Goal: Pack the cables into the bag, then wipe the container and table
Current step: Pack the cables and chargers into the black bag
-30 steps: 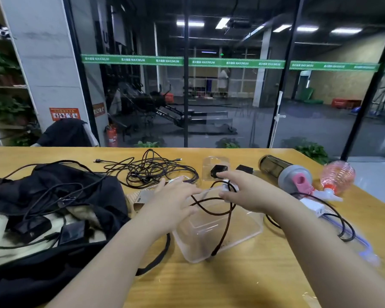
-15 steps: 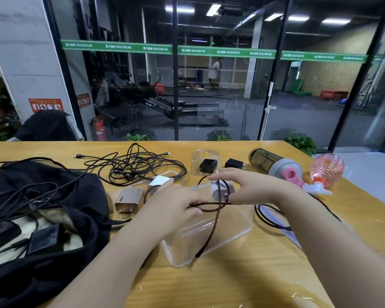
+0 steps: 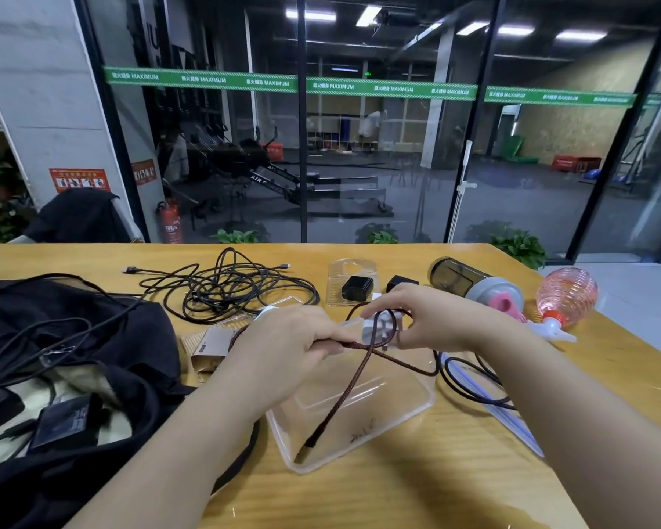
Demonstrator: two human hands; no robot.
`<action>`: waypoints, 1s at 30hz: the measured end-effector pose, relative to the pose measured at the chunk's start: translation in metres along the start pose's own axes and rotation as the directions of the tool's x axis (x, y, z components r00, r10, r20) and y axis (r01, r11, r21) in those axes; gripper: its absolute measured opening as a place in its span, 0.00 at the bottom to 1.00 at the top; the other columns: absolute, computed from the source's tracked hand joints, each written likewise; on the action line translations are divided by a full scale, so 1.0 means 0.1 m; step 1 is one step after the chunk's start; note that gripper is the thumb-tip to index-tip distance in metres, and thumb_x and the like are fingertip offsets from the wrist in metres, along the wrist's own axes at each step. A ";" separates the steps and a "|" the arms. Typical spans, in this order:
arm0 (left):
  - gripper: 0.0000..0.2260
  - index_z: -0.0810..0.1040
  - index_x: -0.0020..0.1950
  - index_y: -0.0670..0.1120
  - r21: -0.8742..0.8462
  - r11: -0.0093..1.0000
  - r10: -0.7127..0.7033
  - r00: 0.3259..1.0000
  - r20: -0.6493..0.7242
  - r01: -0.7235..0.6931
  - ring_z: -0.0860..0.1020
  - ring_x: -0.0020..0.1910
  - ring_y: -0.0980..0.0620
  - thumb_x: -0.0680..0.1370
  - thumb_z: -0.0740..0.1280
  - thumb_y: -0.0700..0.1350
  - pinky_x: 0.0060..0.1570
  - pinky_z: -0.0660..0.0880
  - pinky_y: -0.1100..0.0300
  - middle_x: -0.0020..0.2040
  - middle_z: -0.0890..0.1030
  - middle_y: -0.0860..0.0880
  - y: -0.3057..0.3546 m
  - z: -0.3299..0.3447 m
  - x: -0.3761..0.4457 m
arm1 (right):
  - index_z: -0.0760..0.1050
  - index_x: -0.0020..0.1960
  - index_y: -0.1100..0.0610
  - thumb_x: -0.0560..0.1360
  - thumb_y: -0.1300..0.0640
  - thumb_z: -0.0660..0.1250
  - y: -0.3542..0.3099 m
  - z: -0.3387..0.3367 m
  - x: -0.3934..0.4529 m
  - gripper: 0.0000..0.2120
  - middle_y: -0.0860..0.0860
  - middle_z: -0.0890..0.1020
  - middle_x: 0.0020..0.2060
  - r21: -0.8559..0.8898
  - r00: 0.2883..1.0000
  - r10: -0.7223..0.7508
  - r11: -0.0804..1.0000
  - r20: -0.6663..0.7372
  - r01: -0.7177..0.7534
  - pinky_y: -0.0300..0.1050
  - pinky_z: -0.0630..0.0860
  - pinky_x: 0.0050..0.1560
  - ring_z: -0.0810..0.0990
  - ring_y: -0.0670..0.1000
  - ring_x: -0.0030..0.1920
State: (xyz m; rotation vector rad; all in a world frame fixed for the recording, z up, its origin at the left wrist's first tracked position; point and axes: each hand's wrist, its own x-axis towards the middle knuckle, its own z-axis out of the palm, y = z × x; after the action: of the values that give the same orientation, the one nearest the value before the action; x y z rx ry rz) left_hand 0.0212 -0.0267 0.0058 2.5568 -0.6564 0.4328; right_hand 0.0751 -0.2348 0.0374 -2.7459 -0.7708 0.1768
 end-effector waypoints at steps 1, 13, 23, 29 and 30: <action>0.12 0.80 0.54 0.61 -0.001 1.000 0.007 1.000 -0.023 -0.007 0.74 0.44 0.61 0.76 0.66 0.45 0.47 0.72 0.62 0.41 0.78 0.61 -0.01 -0.01 0.01 | 0.71 0.65 0.39 0.73 0.58 0.68 0.00 -0.01 0.00 0.23 0.39 0.71 0.55 0.006 1.000 0.001 1.000 -0.016 -0.001 0.44 0.74 0.56 0.74 0.46 0.56; 0.14 0.81 0.53 0.59 0.019 1.000 -0.015 0.984 -0.177 0.019 0.73 0.46 0.62 0.76 0.67 0.41 0.48 0.72 0.62 0.43 0.78 0.63 -0.15 -0.30 0.01 | 0.72 0.65 0.37 0.73 0.50 0.70 -0.28 -0.28 0.10 0.22 0.42 0.72 0.57 0.059 0.969 -0.138 0.986 -0.207 0.153 0.40 0.71 0.56 0.72 0.45 0.57; 0.12 0.83 0.53 0.55 0.009 0.995 -0.090 0.925 -0.369 0.100 0.75 0.46 0.62 0.74 0.69 0.39 0.47 0.70 0.67 0.41 0.79 0.61 -0.42 -0.84 -0.14 | 0.72 0.67 0.43 0.74 0.54 0.71 -0.85 -0.41 0.49 0.23 0.45 0.74 0.60 0.149 0.912 -0.229 0.944 -0.341 0.293 0.36 0.65 0.54 0.72 0.44 0.57; 0.12 0.83 0.52 0.55 0.076 0.986 -0.099 0.894 -0.438 0.146 0.76 0.46 0.57 0.73 0.70 0.39 0.48 0.72 0.64 0.42 0.80 0.57 -0.62 -1.24 -0.33 | 0.75 0.66 0.50 0.72 0.52 0.72 -1.30 -0.41 0.74 0.23 0.45 0.75 0.56 0.217 0.864 -0.288 0.890 -0.413 0.401 0.32 0.67 0.48 0.73 0.44 0.55; 0.12 0.83 0.51 0.55 0.098 0.982 -0.102 0.893 -0.439 0.160 0.76 0.45 0.56 0.73 0.70 0.40 0.47 0.70 0.68 0.42 0.80 0.57 -0.67 -1.30 -0.38 | 0.75 0.66 0.51 0.72 0.52 0.72 -1.38 -0.40 0.78 0.23 0.45 0.75 0.55 0.215 0.857 -0.304 0.883 -0.416 0.418 0.31 0.67 0.48 0.73 0.43 0.54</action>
State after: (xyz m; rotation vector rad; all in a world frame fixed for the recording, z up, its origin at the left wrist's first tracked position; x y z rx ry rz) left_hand 0.0005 0.1055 0.0764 2.4772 -0.2961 0.9900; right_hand 0.0809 -0.0901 0.1137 -2.1991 -1.0371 -0.2808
